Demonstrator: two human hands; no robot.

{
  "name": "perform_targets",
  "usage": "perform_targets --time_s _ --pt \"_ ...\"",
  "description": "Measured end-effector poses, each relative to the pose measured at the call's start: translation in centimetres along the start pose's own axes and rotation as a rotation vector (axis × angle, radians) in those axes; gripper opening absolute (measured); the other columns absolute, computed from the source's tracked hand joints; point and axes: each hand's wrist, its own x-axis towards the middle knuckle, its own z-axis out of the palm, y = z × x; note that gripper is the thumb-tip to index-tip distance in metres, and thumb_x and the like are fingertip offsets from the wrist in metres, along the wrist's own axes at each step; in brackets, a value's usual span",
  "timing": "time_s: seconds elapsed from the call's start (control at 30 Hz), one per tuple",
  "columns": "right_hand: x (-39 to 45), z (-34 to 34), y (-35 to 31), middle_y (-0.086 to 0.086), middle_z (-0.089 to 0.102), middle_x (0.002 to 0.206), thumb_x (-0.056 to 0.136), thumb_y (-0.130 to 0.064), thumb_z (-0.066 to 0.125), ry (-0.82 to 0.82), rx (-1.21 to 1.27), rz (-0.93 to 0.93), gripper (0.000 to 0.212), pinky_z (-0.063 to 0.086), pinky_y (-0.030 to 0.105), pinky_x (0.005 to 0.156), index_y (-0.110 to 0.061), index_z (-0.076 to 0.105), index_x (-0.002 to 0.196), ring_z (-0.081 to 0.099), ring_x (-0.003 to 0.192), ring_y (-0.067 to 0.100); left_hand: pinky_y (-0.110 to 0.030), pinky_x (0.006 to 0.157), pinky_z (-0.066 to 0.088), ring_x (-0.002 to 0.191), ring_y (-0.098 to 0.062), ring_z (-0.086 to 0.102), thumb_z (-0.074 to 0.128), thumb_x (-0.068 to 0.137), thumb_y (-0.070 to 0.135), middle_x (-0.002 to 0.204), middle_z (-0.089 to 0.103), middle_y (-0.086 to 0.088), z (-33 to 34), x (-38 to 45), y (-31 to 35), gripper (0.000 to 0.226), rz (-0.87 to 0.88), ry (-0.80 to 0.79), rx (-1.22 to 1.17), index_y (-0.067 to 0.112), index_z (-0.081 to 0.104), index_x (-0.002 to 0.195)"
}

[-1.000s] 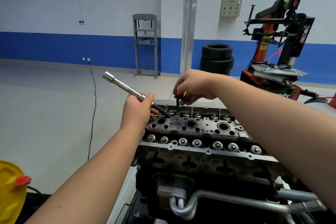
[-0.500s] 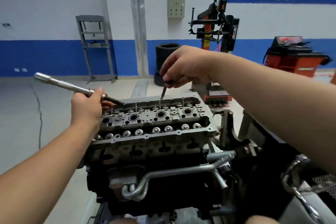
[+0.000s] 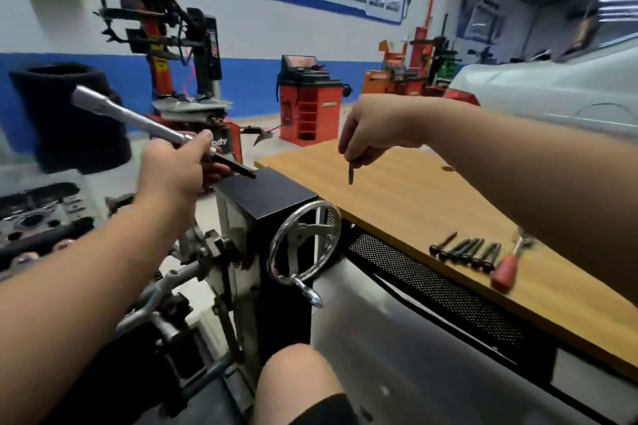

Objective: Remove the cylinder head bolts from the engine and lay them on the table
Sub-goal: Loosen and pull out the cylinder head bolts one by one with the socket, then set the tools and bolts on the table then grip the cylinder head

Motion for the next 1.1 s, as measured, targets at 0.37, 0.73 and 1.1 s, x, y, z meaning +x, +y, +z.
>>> perform_targets --time_s 0.37,0.73,1.1 --pt "-0.5 5.9 18.0 0.011 0.074 0.096 0.087 -0.007 0.070 0.019 -0.420 0.257 0.016 0.060 0.045 0.080 -0.003 0.076 0.102 0.070 0.093 0.030 -0.027 0.049 0.056 0.053 -0.017 0.069 0.064 0.103 0.020 0.072 0.069 -0.009 10.5 -4.1 -7.3 0.023 -0.161 -0.257 0.101 -0.003 0.065 0.098" --pt "0.3 8.1 22.3 0.009 0.073 0.098 0.095 -0.035 0.065 -0.097 -0.495 0.355 0.034 0.057 0.038 0.078 -0.004 0.074 0.104 0.067 0.091 0.028 -0.027 0.051 0.057 0.058 -0.017 0.072 0.064 0.103 0.018 0.089 0.073 -0.014 11.3 -4.7 -9.4 0.019 -0.184 -0.338 0.205 0.000 0.061 0.110" --pt "-0.2 7.7 15.1 0.001 0.068 0.088 0.100 -0.050 0.050 0.400 0.038 0.103 0.044 0.046 0.031 0.065 -0.011 0.069 0.097 0.061 0.083 0.019 -0.021 0.048 0.053 0.054 -0.012 0.068 0.067 0.100 0.018 0.093 0.074 -0.016 11.5 -6.3 -10.2 0.005 -0.140 -0.474 0.373 0.015 0.063 0.100"
